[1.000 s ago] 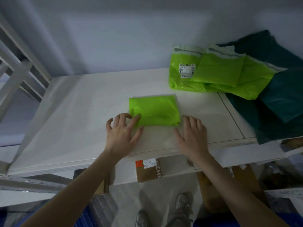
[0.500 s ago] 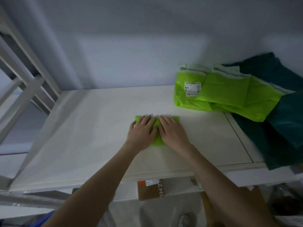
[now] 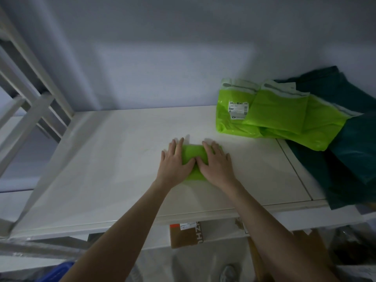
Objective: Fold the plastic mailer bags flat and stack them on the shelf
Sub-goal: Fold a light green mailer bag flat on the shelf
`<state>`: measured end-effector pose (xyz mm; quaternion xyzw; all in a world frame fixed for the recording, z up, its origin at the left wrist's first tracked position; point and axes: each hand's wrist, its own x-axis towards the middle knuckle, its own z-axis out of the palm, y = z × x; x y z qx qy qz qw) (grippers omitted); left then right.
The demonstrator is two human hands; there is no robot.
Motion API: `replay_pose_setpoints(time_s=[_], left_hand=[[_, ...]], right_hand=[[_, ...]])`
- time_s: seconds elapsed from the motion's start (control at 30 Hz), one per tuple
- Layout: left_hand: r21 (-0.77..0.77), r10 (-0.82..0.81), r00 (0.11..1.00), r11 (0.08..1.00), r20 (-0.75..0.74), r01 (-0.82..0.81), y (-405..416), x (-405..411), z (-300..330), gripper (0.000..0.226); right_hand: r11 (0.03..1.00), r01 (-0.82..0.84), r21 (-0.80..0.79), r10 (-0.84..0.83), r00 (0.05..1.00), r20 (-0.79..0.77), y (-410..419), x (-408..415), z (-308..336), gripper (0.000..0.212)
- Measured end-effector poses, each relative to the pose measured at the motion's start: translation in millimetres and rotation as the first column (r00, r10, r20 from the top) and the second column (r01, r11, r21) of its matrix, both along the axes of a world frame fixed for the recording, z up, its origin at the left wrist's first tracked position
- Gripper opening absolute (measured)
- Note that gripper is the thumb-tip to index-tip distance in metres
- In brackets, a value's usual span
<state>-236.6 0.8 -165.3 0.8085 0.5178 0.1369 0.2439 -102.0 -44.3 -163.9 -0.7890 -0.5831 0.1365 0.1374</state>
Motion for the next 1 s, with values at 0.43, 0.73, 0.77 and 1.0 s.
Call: replay_pose_setpoints(time_s=[0.43,0.73,0.77,1.0], left_hand=[[-0.042,0.345,0.932,0.939,0.112,-0.342,-20,-45,19,0.077],[-0.396,0.435,0.864,0.862,0.255,-0.317,-36,-53,30,0.057],[-0.431,0.439,0.852,0.853,0.286,-0.295,-37,-52,31,0.06],[-0.511,0.533,0.725,0.81,0.436,-0.288,-32,-55,32,0.093]], right_hand=[[0.985,0.05,-0.167,-0.06,0.997,-0.051,-15,26,36,0.063],[0.969,-0.028,-0.244,-0.117,0.82,-0.56,-10,23,36,0.039],[0.971,-0.025,-0.237,-0.126,0.789,-0.601,-9,21,36,0.04],[0.994,0.112,0.021,-0.062,0.689,-0.722,1,-14,38,0.047]])
